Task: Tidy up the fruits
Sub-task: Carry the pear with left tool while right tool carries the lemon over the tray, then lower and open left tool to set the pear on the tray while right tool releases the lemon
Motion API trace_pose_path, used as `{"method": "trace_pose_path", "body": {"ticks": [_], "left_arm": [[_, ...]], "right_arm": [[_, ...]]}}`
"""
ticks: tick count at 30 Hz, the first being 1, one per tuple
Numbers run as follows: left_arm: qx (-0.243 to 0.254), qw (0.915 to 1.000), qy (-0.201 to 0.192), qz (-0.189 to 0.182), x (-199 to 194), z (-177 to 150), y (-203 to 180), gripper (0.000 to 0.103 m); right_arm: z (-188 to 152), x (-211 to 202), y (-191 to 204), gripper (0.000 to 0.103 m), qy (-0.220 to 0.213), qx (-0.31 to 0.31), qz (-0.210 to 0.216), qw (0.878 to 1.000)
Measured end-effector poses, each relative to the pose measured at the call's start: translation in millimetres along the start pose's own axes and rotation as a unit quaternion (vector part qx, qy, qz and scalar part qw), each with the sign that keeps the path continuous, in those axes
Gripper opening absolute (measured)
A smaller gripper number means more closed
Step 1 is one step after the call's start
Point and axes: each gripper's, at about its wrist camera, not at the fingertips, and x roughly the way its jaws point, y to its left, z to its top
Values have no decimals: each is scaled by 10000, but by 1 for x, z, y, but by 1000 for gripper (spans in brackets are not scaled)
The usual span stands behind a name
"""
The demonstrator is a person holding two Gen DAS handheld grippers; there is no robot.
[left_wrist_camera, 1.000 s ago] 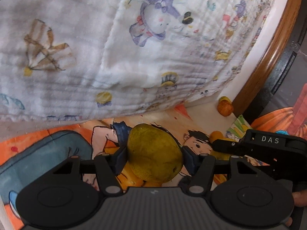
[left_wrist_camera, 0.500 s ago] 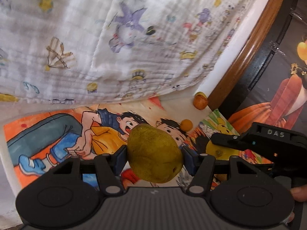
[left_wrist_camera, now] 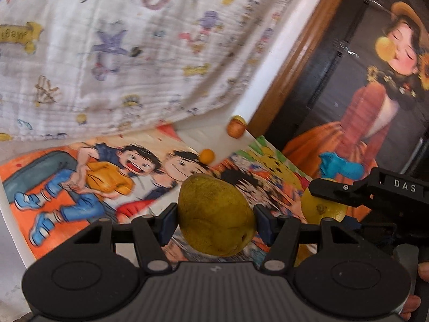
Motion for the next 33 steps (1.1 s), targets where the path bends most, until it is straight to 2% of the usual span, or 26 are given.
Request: {"method": "trace_pose_path", "body": {"ticks": [8,16,26,33], "left_arm": [[339,9986,259,-319,-16,-30,-31,64],[736,9935,601,-625,-23,-61,-42,64],[1093,9870,838,-828,-25,-81,-54,64],[1325,9825,976,-874,-22,-93,-62,64]], "right_arm": [[-28,-47,-29,60,-131,-40,-289,9995],[-61,-71,-59,60,-205,-13,-862,9961],[-85,-69,-70,60,-230,-372,-1358,9898],[-91,-61,-73,60,-175,-474,-1370,9893]]}}
